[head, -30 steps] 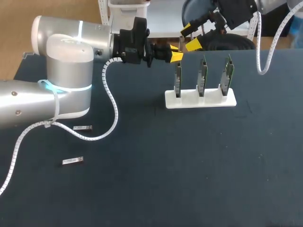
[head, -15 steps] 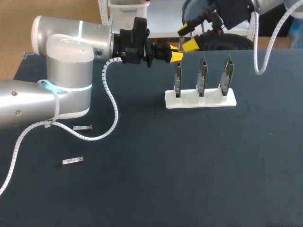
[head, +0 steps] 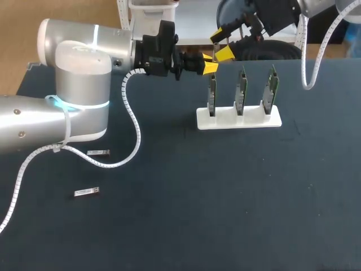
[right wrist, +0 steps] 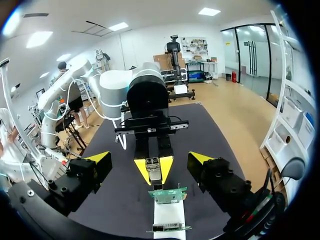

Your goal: Pick up the optical module with the left hand, and insert it into the network port with the right hand.

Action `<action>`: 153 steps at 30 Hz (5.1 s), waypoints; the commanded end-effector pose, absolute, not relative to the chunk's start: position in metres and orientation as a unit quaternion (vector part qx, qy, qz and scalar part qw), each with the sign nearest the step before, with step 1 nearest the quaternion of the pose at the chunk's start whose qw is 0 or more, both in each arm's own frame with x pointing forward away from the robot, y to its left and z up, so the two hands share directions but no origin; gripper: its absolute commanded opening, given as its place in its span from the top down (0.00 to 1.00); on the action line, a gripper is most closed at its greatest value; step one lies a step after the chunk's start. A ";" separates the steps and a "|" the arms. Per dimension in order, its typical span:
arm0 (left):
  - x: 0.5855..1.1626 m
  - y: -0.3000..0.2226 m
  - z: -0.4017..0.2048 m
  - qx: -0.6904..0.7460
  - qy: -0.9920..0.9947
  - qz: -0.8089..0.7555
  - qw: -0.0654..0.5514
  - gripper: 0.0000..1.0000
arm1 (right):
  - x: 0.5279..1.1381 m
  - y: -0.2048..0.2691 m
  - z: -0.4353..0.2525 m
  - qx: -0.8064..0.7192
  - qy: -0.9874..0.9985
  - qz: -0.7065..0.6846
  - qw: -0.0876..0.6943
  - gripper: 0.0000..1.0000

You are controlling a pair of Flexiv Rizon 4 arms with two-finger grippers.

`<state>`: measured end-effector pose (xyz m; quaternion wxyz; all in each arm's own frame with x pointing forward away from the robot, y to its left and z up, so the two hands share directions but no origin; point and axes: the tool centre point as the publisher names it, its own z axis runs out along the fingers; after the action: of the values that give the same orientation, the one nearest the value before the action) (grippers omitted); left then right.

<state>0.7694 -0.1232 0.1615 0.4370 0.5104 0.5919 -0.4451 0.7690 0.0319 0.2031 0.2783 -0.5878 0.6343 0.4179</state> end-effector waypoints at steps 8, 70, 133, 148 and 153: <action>0.772 -0.124 0.162 0.512 0.592 -0.446 0.435 1.00 | 0.766 0.032 0.203 -0.590 0.631 0.417 0.282 1.00; 0.780 -0.086 0.125 0.594 0.640 -0.368 0.321 0.00 | 0.765 0.029 0.201 -0.581 0.641 0.418 0.276 1.00; 0.767 -0.085 0.108 0.598 0.652 -0.353 0.304 0.00 | 0.767 0.035 0.187 -0.621 0.646 0.351 0.273 1.00; 0.767 -0.085 0.108 0.598 0.652 -0.353 0.304 0.00 | 0.777 0.034 0.172 -0.638 0.636 0.355 0.247 1.00; 0.767 -0.085 0.108 0.598 0.652 -0.353 0.304 0.00 | 0.777 0.036 0.172 -0.635 0.635 0.363 0.249 1.00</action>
<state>0.7684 -0.0854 0.1075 0.3044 0.5980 0.6510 -0.3549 0.7716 0.0347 0.1726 0.2532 -0.6328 0.6387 0.3570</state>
